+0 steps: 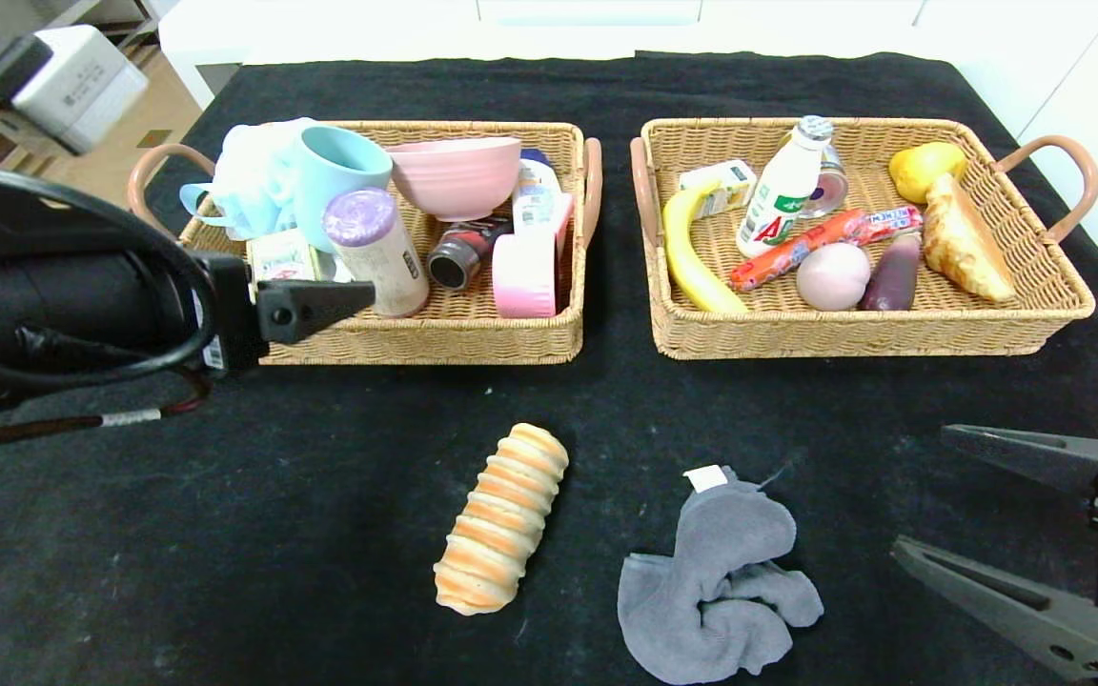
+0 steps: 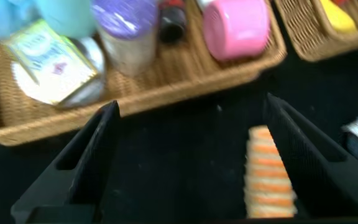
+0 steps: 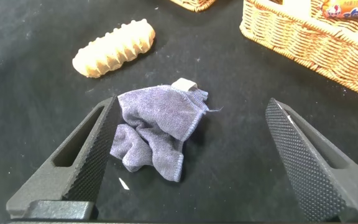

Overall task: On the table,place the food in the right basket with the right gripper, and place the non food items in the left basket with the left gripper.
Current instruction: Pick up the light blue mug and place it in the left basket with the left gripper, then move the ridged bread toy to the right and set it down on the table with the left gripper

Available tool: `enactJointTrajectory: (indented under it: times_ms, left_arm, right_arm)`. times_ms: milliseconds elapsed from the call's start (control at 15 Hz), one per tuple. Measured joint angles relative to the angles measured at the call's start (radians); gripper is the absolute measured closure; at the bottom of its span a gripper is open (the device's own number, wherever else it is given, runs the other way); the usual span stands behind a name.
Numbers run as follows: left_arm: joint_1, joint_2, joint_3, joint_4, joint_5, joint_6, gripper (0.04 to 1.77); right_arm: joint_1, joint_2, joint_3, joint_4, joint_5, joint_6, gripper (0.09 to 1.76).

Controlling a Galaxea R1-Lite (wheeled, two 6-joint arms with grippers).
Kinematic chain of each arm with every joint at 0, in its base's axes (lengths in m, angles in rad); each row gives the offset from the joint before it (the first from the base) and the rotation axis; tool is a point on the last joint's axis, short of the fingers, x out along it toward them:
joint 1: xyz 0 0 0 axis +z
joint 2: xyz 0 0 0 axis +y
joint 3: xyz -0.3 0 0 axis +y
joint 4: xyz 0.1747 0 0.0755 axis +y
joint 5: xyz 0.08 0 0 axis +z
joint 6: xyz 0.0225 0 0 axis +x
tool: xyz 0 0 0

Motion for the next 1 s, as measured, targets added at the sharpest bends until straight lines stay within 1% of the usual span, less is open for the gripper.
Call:
enactJointTrajectory:
  times_ms: [200, 467, 733, 1000]
  left_arm:
    - [-0.072, -0.003, 0.025, 0.032, -0.006, -0.003, 0.13]
    - [-0.143, 0.036, 0.047, 0.036, 0.002, -0.009, 0.12]
    - [-0.214, 0.114, 0.05, 0.034, 0.055, -0.012, 0.11]
    - [-0.262, 0.164, 0.084, 0.034, 0.057, -0.044, 0.11]
  right_arm:
    - [-0.001, 0.0, -0.001, 0.0, 0.0, -0.001, 0.14]
    - [-0.002, 0.0, -0.002, 0.001, -0.001, -0.002, 0.14]
    - [-0.004, 0.003, -0.002, 0.001, -0.002, -0.003, 0.14]
    - [-0.003, 0.003, 0.0, 0.0, -0.017, -0.006, 0.14]
